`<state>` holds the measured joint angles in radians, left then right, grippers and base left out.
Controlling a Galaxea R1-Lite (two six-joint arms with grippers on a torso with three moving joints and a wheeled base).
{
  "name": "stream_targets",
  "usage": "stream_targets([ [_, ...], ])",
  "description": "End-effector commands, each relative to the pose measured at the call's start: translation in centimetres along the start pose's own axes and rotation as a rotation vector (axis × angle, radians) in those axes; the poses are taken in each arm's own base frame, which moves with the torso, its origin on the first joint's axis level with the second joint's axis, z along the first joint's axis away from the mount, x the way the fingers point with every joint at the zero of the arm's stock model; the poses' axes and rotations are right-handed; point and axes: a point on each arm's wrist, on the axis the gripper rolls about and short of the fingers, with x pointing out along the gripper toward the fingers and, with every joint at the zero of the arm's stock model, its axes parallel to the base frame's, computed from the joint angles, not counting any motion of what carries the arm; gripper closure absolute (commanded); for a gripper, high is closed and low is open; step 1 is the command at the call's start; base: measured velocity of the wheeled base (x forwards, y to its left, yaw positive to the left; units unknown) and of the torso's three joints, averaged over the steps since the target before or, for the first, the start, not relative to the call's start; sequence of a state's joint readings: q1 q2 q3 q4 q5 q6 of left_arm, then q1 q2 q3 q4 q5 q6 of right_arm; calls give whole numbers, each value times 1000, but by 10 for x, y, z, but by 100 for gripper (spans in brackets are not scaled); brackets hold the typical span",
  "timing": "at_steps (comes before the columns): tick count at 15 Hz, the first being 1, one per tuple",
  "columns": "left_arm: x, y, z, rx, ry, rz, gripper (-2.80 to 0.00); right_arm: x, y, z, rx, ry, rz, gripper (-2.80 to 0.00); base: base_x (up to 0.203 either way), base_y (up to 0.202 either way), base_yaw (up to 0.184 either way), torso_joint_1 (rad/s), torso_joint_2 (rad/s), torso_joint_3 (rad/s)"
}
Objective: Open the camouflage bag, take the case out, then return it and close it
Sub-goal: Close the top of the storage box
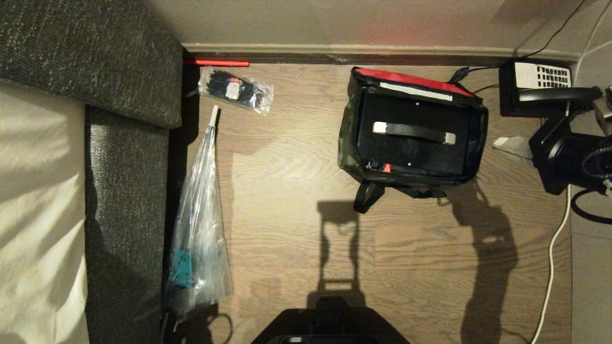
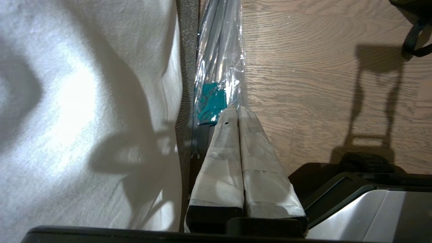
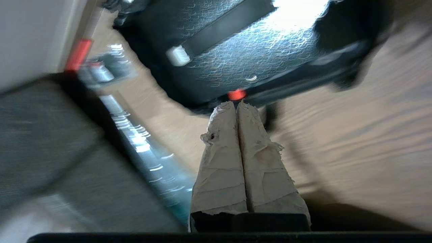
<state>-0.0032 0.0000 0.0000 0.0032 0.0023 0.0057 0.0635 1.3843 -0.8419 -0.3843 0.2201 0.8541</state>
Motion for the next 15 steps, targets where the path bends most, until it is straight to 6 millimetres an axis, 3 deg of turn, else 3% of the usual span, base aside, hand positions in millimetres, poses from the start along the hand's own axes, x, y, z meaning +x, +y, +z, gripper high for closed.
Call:
stream_targets([
  [1,0,0,0,0,1,1,0,18,-15,12,51,17,-44,0,0,0,0,0,0,0],
  [3,0,0,0,0,1,0,0,22,-23,17,62,9,-73,0,0,0,0,0,0,0],
  [15,0,0,0,-1,1,1,0,12,-20,14,59,11,-65,0,0,0,0,0,0,0],
])
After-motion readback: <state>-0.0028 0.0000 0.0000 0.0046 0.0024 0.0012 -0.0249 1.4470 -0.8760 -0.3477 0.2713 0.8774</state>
